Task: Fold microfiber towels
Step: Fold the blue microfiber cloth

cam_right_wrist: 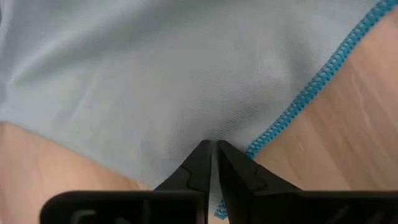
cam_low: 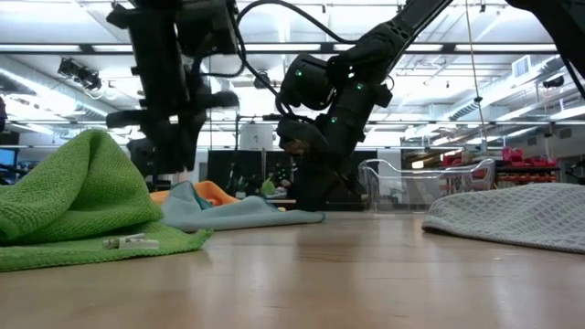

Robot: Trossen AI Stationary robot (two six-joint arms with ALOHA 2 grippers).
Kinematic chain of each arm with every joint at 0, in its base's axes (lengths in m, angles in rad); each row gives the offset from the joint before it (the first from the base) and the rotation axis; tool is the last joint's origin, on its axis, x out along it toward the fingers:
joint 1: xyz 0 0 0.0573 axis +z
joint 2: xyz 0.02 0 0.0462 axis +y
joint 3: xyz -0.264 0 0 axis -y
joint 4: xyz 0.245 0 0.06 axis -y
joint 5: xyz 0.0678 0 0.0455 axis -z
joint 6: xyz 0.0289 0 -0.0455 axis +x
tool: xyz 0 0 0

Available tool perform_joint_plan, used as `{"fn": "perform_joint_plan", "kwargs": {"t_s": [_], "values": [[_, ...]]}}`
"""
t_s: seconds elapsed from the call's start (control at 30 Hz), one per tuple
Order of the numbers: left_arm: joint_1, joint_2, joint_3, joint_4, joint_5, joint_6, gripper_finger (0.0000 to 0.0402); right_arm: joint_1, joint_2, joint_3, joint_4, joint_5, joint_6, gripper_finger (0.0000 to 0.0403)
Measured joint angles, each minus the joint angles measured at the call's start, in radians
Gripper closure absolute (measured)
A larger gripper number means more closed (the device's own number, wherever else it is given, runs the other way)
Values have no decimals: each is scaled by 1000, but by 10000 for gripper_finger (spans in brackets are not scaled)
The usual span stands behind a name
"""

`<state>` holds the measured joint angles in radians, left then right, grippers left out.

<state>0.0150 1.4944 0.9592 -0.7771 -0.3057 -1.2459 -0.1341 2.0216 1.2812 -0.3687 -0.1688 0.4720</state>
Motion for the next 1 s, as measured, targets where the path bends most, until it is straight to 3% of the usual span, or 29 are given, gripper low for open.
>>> {"fn": "perform_joint_plan", "kwargs": {"t_s": [0.17, 0.33, 0.7, 1.0], "values": [[-32, -101, 1, -26, 22, -4, 287, 0, 0, 0, 1, 0, -5, 348], [-71, -114, 1, -43, 70, -52, 268, 0, 0, 2, -34, 2, -14, 346], [-98, -101, 1, -27, 35, -53, 288, -39, -19, -45, -199, 29, -26, 387], [-81, -101, 1, 5, 2, 65, 302, -8, -104, -60, -325, 243, 89, 398]]}}
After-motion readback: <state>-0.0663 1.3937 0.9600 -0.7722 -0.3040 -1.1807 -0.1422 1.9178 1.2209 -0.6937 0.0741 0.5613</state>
